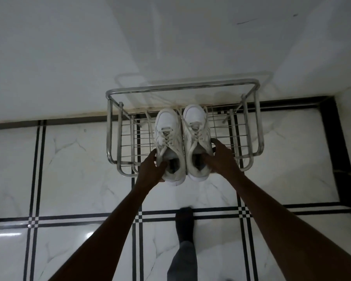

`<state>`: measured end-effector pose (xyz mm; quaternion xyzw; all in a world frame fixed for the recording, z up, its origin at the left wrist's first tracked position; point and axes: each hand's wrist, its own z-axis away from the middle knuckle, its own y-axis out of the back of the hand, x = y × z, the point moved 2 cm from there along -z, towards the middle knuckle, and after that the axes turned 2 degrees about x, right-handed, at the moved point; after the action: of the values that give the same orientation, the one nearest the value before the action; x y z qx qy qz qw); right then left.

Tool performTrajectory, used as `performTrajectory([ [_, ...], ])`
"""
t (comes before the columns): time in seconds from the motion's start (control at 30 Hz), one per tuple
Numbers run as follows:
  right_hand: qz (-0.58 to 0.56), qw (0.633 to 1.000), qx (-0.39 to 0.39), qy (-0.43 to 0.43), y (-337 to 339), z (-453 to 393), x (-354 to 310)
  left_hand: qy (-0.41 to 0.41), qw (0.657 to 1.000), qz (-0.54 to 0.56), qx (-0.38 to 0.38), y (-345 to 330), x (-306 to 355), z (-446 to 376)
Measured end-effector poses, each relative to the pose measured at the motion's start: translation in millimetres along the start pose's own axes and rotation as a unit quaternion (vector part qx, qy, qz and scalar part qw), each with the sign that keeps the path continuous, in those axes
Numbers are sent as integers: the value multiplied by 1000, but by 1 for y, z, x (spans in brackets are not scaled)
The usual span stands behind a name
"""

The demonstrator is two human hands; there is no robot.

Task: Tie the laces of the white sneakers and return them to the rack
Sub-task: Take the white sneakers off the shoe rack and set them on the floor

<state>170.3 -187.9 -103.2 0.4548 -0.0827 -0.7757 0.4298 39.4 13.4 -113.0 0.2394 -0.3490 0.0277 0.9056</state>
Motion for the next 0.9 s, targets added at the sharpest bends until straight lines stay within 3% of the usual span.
performTrajectory([
  [0.2, -45, 997, 6, 60, -2, 51, 25, -34, 998, -32, 47, -15, -28, 50],
  [0.4, -94, 990, 29, 97, -17, 146, 81, -109, 989, 11, 97, -46, -80, 152],
  [0.6, -62, 993, 26, 93, -67, 227, 180, -52, 990, -4, 131, -102, -192, 229],
  [0.9, 14, 1000, -11, 14, -174, 195, 318, -23, 994, -46, 95, -178, -330, 186],
])
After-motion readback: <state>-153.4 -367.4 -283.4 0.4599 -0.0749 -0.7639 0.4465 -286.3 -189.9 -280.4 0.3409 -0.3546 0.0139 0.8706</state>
